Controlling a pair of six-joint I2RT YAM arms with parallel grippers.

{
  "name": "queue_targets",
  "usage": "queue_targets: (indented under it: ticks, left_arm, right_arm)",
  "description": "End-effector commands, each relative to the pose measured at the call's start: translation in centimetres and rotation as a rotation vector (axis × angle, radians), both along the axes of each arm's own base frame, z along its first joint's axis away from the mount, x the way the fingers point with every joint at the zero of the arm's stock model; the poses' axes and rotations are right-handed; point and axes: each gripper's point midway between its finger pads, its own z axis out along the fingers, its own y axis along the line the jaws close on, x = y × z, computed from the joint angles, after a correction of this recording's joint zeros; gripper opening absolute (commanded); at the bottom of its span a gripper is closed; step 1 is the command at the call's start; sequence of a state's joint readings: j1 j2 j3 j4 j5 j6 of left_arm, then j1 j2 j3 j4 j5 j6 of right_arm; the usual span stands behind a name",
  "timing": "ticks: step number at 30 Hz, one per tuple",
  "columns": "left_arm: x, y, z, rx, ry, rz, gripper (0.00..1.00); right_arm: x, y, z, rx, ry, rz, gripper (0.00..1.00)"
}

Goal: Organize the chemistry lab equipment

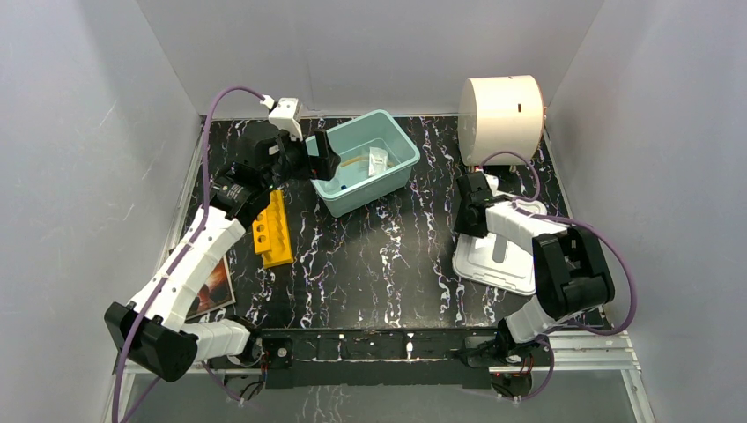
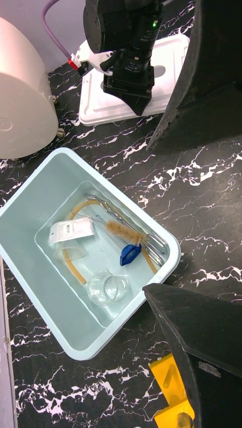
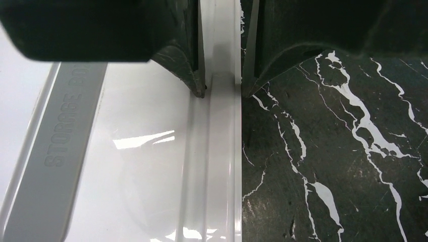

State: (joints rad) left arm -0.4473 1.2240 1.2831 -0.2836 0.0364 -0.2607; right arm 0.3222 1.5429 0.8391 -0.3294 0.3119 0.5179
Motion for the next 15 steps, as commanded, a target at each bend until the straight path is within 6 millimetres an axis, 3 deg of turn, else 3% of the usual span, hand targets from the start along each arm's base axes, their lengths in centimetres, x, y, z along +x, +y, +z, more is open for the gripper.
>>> queue_targets:
  ticks: [1,6,10,15]
  left_arm:
    - [0.3,-0.1,0.6,0.005,-0.03,-0.004,0.98]
    - [0.4,-0.3,0.2,0.004,-0.02,-0.004,0.98]
    - [-0.1,-0.5,-0.9,-0.035,0.027,0.008,0.98]
    - [-1.5,-2.5,-1.7,-0.09,0.067,-0.095,0.96]
  right_arm:
    - [-0.6,-0.4,-1.4,-0.027,0.049,-0.044,0.38]
    - [-0.3,-0.6,-1.1,-0.045,0.04,-0.062,0.12]
    - [-0.1,-0.3,-0.2,-0.03,0.026,-0.074,0.07]
    - [0.1,1.3,3.5,0.083,-0.035,-0.084,0.06]
